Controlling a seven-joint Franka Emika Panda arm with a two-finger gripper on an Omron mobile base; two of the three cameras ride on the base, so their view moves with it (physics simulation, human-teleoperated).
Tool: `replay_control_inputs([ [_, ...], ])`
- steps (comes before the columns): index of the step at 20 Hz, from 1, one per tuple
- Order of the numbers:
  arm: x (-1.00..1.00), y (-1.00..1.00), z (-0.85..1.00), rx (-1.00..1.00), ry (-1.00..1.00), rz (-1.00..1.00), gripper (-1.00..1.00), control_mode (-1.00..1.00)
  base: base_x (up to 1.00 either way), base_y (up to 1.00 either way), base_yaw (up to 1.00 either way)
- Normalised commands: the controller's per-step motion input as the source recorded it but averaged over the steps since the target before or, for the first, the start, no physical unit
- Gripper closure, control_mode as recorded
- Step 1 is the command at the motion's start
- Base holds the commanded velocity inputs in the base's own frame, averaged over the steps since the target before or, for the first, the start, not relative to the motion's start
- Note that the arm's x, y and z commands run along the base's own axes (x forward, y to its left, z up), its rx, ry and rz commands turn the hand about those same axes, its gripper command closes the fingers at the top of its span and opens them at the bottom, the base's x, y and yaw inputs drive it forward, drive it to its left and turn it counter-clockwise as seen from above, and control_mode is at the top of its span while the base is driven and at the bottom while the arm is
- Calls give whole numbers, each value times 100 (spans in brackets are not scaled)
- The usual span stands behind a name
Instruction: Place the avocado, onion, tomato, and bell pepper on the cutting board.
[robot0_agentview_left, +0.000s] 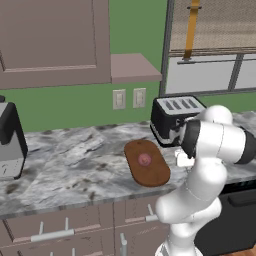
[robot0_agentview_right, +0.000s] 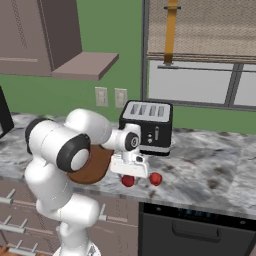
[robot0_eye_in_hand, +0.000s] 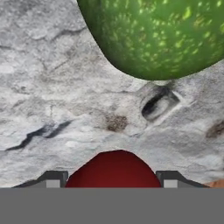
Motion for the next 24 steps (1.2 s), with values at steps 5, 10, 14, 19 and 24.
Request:
replay_control_inputs([
  [5, -5, 54, 47, 0, -11, 0, 100, -100, 0, 0, 0],
  [10, 0, 60, 40, 0, -16, 3, 100, -100, 0, 0, 0],
  [14, -1, 60, 9, 0, -12, 4, 100, -100, 0, 0, 0],
  [19, 5, 72, 0, 0, -9, 5, 100, -100, 0, 0, 0],
  [24, 22, 69, 0, 0, -5, 5, 100, -100, 0, 0, 0],
])
